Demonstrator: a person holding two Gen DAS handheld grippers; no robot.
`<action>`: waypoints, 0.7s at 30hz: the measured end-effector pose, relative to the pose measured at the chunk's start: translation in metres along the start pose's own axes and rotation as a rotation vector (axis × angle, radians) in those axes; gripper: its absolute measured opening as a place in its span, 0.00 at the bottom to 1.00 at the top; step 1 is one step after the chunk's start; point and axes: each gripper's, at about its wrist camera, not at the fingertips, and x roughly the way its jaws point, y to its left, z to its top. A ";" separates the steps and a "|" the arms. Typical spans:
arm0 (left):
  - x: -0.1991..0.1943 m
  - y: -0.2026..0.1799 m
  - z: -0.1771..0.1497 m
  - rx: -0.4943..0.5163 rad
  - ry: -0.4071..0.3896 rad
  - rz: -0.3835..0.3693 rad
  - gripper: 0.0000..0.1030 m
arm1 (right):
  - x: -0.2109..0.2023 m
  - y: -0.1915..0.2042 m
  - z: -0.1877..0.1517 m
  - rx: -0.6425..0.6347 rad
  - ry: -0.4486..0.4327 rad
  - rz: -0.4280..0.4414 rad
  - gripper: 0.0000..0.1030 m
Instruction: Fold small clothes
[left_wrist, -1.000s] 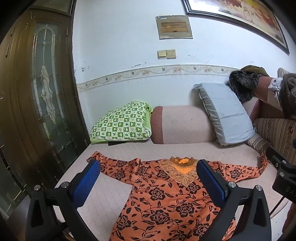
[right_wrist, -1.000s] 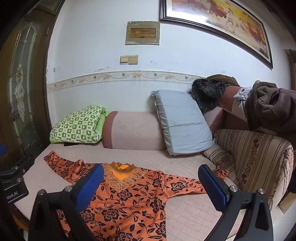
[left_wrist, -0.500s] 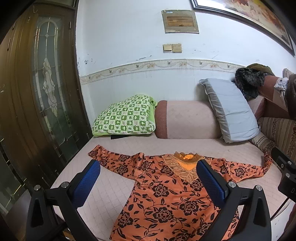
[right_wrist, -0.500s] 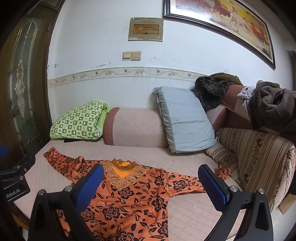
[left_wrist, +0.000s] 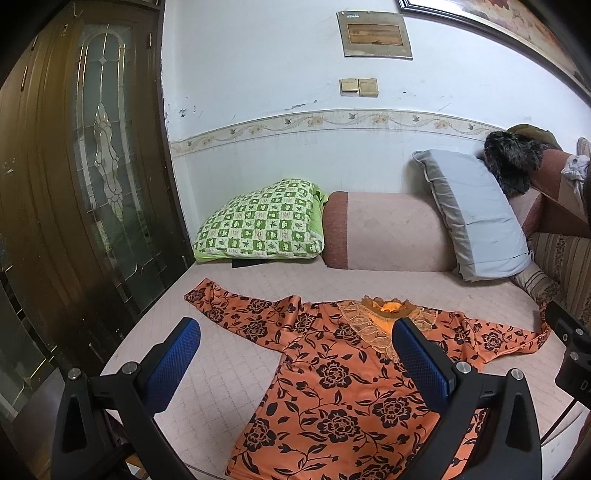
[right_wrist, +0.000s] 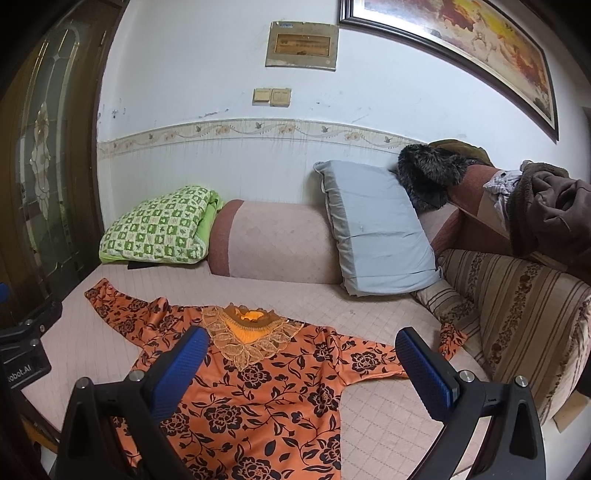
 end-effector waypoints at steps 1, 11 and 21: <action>0.001 0.001 0.000 -0.002 0.000 0.004 1.00 | 0.002 0.001 0.000 -0.001 0.003 0.000 1.00; 0.001 0.007 0.001 -0.014 -0.008 0.024 1.00 | 0.006 0.004 -0.002 -0.008 0.016 0.010 1.00; -0.002 0.008 0.003 -0.012 -0.012 0.026 1.00 | 0.005 0.003 -0.003 -0.002 0.023 0.011 1.00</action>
